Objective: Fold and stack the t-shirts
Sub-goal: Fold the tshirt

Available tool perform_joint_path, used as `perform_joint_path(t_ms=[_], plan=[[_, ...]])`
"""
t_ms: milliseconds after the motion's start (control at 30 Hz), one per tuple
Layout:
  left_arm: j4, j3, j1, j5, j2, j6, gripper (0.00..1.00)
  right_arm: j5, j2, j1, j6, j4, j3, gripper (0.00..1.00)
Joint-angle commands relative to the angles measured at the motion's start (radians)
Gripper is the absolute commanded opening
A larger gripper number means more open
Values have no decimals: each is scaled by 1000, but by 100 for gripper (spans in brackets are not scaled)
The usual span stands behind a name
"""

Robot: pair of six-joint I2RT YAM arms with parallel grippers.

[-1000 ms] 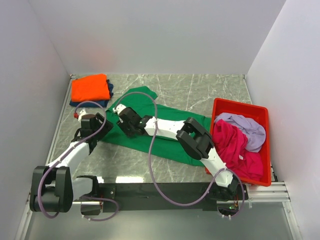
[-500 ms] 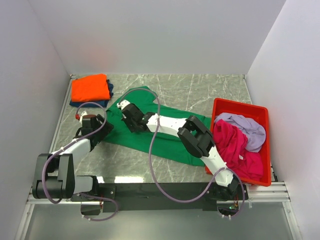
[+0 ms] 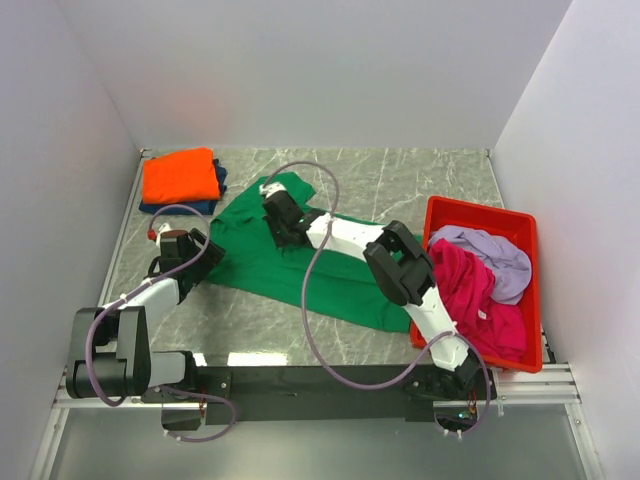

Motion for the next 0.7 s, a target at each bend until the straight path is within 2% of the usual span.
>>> perform_joint_path(t_ms=[0,100,133,233,433,533,667], plan=[[-13,-15,10,-8,7,17,77,59,-50,-55,72,-33,37,4],[-12,-15,11,-8,10,20,77,58,-47,-78,96,-36,44,9],[-12,-14,11,-7,13,20,77,58,-47,-81,99,-39,48,18],[-12,-12,11,-7,11,23,77,58,-59,-84,106,-47,41,34],[-33,1,11,-27,-10,38,78,65,-211,-83,103,21,-113,43],[-62,21,11,-59,-21,51,78,79,-277,-83,104,10,-191,44],[-73,38,12,-67,-44,46,79,84,-442,-77,130,10,-349,44]])
